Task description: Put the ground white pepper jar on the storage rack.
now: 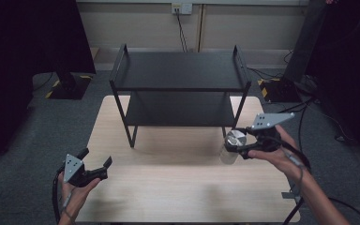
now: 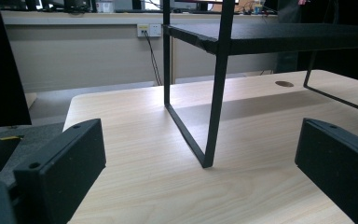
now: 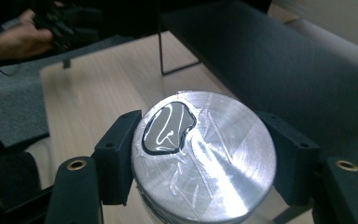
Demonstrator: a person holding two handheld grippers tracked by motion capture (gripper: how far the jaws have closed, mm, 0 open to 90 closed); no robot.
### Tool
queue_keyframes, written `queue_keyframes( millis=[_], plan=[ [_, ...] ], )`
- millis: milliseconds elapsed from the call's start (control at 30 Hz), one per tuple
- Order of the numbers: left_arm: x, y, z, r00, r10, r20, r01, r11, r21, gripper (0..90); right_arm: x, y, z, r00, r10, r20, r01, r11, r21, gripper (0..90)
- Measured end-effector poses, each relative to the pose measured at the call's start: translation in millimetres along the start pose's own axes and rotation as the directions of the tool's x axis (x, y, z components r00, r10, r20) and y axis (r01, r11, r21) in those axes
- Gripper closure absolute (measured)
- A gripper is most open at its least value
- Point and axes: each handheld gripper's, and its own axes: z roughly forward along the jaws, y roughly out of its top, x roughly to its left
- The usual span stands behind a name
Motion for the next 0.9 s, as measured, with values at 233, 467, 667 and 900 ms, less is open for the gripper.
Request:
queue_keyframes(
  millis=[233, 467, 667, 900],
  plan=[
    [-0.4, 0.1, -0.1, 1.0, 0.001, 0.001, -0.001, 1.0, -0.001, 0.8, 5.4, 62.0, -20.5, 0.9988, -0.049, -0.008, 0.048, 0.9985, -0.024, 36.2],
    [0.7, -0.1, -1.0, 1.0, 0.0, -0.001, 0.0, 1.0, -0.006, 0.8, 5.4, 117.6, -20.2, 0.998, -0.063, 0.004, 0.063, 0.9979, 0.014, 36.2],
    [2.4, -0.2, -2.4, 1.0, -0.002, -0.004, 0.002, 1.0, -0.004, 0.8, -2.1, 143.3, -14.4, 0.9987, -0.046, 0.019, 0.046, 0.9989, 0.012, 36.2],
    [3.2, -0.4, -2.9, 1.0, -0.006, -0.005, 0.006, 1.0, -0.003, 0.8, -23.7, 187.7, 9.1, 0.9977, -0.028, 0.061, 0.029, 0.9996, -0.009, 36.2]
  ],
)
